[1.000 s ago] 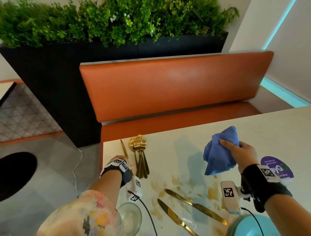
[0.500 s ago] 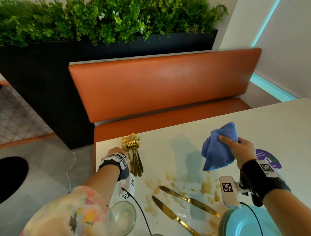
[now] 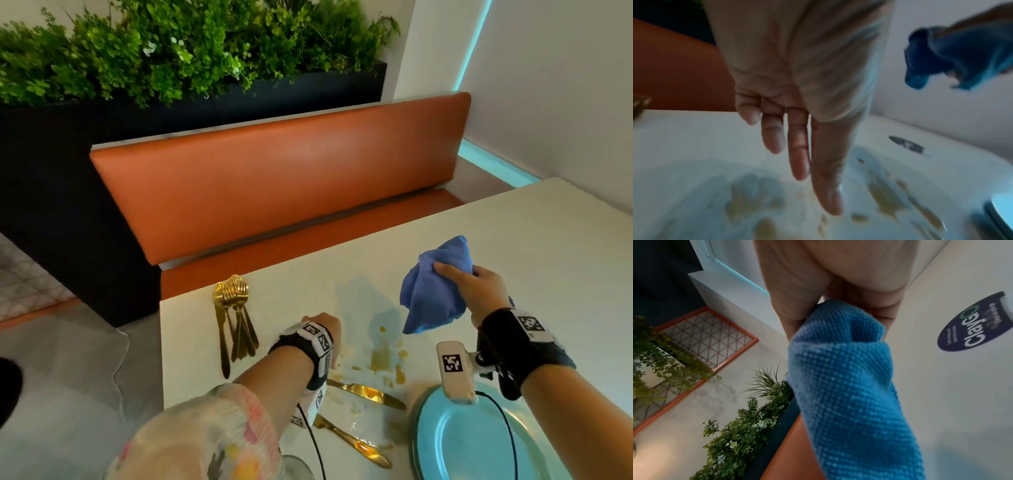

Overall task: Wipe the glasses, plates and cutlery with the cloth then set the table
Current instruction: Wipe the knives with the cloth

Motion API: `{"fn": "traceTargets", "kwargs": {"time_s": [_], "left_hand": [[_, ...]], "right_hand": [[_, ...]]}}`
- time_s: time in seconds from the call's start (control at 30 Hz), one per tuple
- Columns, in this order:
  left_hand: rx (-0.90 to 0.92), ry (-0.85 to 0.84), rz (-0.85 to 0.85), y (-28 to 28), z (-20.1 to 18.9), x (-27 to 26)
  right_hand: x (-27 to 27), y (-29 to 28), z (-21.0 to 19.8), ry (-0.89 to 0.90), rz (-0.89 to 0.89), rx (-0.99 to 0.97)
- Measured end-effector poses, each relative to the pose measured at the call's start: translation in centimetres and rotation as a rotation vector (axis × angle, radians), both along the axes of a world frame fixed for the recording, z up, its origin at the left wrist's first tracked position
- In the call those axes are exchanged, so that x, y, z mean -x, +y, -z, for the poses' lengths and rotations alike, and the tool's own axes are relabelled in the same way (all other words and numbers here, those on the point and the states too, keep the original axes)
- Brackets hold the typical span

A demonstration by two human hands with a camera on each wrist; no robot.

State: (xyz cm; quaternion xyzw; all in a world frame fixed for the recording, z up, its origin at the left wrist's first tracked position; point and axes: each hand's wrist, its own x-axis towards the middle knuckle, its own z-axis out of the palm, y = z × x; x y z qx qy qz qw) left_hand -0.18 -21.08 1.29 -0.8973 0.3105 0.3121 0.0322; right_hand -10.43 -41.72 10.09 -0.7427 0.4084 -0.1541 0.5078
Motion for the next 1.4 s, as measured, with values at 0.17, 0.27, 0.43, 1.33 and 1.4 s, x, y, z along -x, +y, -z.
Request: {"fn": "traceTargets", "kwargs": {"time_s": [0.17, 0.27, 0.43, 1.33, 1.4], "left_hand": [[-0.199, -0.038, 0.238, -1.4, 2.1, 3.4], [-0.185, -0.076, 0.306, -1.8, 1.9, 3.9], [-0.111, -0.091, 0.33, -1.9, 1.4, 4.1], [0.539, 0.464, -0.386, -0.3, -5.8, 0.5], [0.569, 0.442, -0.39, -0.3, -7.0, 1.1]], "right_hand": [[2.4, -1.6, 0.8, 0.015, 0.044, -0.051], [3.6, -2.6, 1.1, -0.001, 0.071, -0.066], [4.9, -3.3, 2.2, -0.008, 0.098, -0.092], [5.0, 4.3, 6.3, -0.309, 0.021, -0.869], [3.8, 6.3, 5.3, -0.286, -0.075, -0.855]]}}
